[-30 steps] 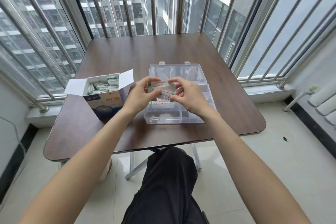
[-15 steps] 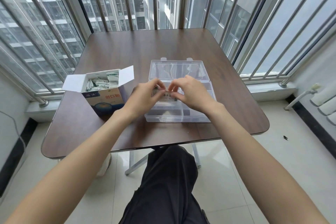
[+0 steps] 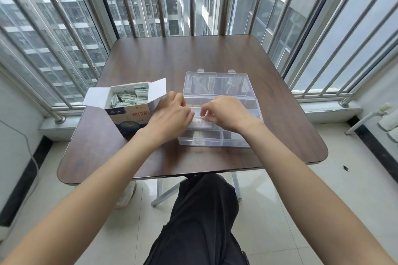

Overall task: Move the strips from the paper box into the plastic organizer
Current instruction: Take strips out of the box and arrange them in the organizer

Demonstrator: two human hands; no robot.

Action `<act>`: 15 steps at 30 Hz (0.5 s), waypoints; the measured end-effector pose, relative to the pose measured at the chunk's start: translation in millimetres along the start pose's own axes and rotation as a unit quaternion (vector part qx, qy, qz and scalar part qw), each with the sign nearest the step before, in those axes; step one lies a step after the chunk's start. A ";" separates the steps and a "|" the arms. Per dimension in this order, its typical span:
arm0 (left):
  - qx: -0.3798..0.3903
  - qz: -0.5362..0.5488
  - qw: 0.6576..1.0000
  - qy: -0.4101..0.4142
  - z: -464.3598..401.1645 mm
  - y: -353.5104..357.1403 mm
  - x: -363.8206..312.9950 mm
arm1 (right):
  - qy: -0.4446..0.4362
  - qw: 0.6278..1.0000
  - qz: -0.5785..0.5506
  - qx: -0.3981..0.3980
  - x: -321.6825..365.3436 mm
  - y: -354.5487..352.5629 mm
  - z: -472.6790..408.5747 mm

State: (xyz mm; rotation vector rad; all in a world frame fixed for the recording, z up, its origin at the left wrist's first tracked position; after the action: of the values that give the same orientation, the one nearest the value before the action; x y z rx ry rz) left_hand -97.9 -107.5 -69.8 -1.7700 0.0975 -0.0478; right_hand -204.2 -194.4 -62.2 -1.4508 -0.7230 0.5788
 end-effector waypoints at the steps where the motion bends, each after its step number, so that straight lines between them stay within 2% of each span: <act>1: -0.009 0.003 1.000 0.000 0.7 0.5 0.4 | -0.001 1.000 -0.010 0.005 -0.4 -1.1 1.0; 5: -0.003 0.040 0.999 -0.001 2.0 6.2 -2.8 | 0.001 0.999 -0.031 0.013 -9.8 -3.8 8.5; 10: -0.043 0.088 0.993 0.073 -1.2 4.2 -15.7 | 0.033 0.999 -0.013 0.018 -32.8 -11.3 16.0; 15: 0.008 0.003 0.995 0.101 -13.3 -1.1 -19.1 | 0.066 0.995 0.068 -0.017 -38.2 -13.5 18.9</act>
State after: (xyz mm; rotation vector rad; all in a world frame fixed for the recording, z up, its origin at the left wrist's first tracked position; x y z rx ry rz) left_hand -118.0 -118.5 -65.7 -1.7444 0.2473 -0.2231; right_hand -244.7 -210.7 -52.6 -1.5630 -0.5355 0.5718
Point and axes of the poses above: each hand's wrist, its own z-axis away from the middle knuckle, its own y-axis out of the palm, x = y × z, the point moved 4 cm from there along -z, towards the middle knuckle, and after that the axes turned 15 degrees about y, right-handed, at the moved point
